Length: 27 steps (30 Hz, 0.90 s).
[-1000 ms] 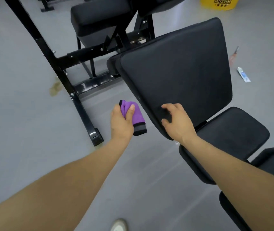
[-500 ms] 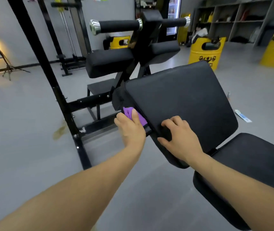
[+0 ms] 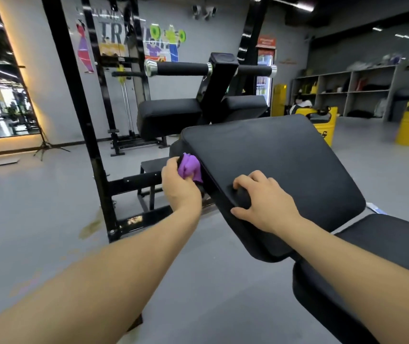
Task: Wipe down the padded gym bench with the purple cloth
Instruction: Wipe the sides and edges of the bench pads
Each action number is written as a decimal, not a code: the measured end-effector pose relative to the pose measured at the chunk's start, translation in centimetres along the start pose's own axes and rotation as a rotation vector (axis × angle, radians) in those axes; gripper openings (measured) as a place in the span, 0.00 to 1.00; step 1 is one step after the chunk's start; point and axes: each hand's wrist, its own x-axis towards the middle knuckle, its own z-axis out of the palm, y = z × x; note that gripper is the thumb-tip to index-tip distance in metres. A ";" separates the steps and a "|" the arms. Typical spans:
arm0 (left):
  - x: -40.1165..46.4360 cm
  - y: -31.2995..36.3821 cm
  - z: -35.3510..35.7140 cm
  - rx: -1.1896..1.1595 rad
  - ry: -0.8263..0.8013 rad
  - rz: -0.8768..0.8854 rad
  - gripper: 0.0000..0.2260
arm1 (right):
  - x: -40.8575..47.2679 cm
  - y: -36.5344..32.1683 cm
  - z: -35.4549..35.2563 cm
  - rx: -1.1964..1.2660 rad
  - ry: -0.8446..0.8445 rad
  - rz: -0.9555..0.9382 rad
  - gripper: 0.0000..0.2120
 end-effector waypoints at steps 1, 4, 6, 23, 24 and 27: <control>0.9 0.3 0.1 -0.007 0.026 0.002 0.14 | 0.1 0.1 -0.1 0.000 -0.008 -0.004 0.20; 4.3 2.1 0.2 -0.010 0.086 -0.009 0.11 | 0.1 0.1 0.0 0.008 -0.009 -0.002 0.20; 4.8 2.5 0.2 0.048 0.058 0.005 0.10 | -0.2 0.2 0.2 0.017 0.001 -0.001 0.20; 2.0 1.3 -0.5 0.102 -0.034 0.075 0.10 | -0.3 0.6 0.6 0.068 0.021 0.001 0.19; 0.2 0.7 -0.8 0.085 -0.073 0.091 0.10 | -0.4 0.6 0.7 0.072 0.024 0.005 0.19; -3.8 -0.3 -1.5 0.060 -0.169 0.123 0.07 | -0.6 0.5 0.9 0.088 0.033 0.013 0.19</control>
